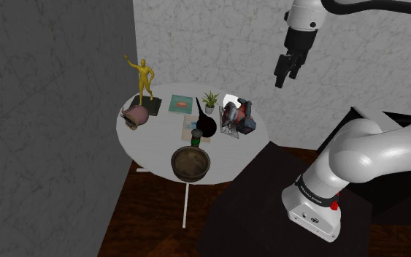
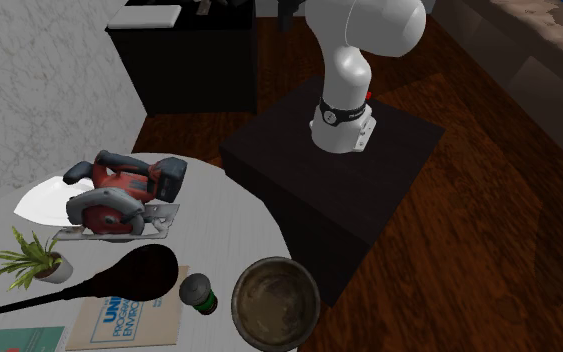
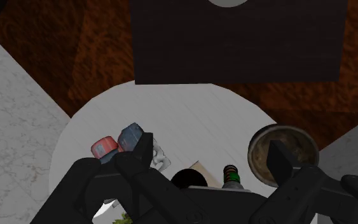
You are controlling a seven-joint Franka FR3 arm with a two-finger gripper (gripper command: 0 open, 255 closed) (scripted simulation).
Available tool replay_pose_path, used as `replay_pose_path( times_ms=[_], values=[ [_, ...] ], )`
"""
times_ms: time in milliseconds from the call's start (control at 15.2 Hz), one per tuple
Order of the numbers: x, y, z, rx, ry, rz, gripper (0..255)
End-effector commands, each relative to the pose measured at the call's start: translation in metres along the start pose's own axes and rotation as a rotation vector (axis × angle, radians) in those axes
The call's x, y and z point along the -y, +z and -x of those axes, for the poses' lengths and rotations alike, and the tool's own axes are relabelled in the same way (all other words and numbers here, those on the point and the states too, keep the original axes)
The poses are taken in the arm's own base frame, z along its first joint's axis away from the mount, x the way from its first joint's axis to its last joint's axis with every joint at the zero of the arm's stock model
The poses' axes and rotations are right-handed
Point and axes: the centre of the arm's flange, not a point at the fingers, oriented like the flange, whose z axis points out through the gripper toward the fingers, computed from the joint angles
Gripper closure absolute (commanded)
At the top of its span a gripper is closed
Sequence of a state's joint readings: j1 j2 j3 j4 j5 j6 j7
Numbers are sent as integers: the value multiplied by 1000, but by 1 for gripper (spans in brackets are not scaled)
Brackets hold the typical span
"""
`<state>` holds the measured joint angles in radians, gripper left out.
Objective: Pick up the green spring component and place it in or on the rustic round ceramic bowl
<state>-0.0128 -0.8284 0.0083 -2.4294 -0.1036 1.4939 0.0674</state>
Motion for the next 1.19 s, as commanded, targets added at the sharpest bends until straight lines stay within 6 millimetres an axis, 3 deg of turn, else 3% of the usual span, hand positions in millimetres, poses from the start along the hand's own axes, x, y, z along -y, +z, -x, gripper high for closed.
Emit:
replay_pose_path(
  times_ms=[0, 1122],
  values=[
    [0, 0, 0, 0, 0, 0, 0],
    [40, 161, -142, -44, 13, -54, 0]
  ],
)
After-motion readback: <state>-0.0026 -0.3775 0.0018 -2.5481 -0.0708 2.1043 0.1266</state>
